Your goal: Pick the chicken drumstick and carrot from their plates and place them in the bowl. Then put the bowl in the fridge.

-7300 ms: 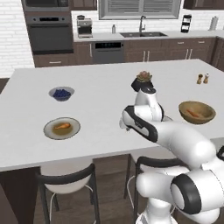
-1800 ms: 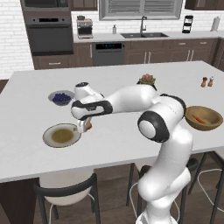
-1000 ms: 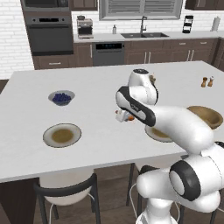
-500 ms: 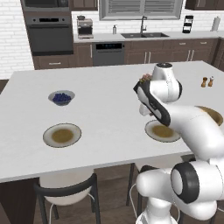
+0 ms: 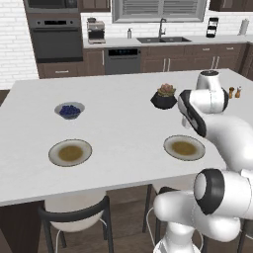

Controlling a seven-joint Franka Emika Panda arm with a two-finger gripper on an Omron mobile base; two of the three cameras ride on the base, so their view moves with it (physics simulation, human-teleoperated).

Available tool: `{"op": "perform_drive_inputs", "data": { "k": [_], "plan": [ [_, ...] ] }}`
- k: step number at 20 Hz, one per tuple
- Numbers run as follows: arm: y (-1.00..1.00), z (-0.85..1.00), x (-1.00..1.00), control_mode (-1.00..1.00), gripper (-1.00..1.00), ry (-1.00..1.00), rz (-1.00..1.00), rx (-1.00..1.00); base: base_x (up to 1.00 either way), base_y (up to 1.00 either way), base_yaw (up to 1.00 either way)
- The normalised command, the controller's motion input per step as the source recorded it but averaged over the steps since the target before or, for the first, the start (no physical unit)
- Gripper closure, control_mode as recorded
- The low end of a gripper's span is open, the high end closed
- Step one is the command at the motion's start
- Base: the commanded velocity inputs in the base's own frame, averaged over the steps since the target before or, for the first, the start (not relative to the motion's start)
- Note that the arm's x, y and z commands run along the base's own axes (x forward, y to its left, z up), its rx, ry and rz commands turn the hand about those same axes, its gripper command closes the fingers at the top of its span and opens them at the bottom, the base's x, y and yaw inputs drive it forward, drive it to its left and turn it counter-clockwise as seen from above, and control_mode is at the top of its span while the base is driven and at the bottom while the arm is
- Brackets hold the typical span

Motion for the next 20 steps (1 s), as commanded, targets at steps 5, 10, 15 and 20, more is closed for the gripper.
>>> {"op": "perform_drive_inputs", "data": {
  "k": [5, 10, 15, 20],
  "plan": [
    [-1.00, 0.00, 0.00, -1.00, 1.00, 0.00, -0.21, 0.00, 0.00, 0.00, 0.00],
    [-1.00, -0.05, 0.00, -1.00, 1.00, 0.00, -0.15, 0.00, 0.00, 0.00, 0.00],
    [-1.00, -0.22, 0.06, -1.00, 1.00, 0.00, -0.10, 0.00, 0.00, 0.00, 0.00],
    [-0.94, -0.38, 0.44, -1.00, 1.00, 0.00, -0.11, 0.04, 0.00, 0.00, 0.00]
  ]
}}
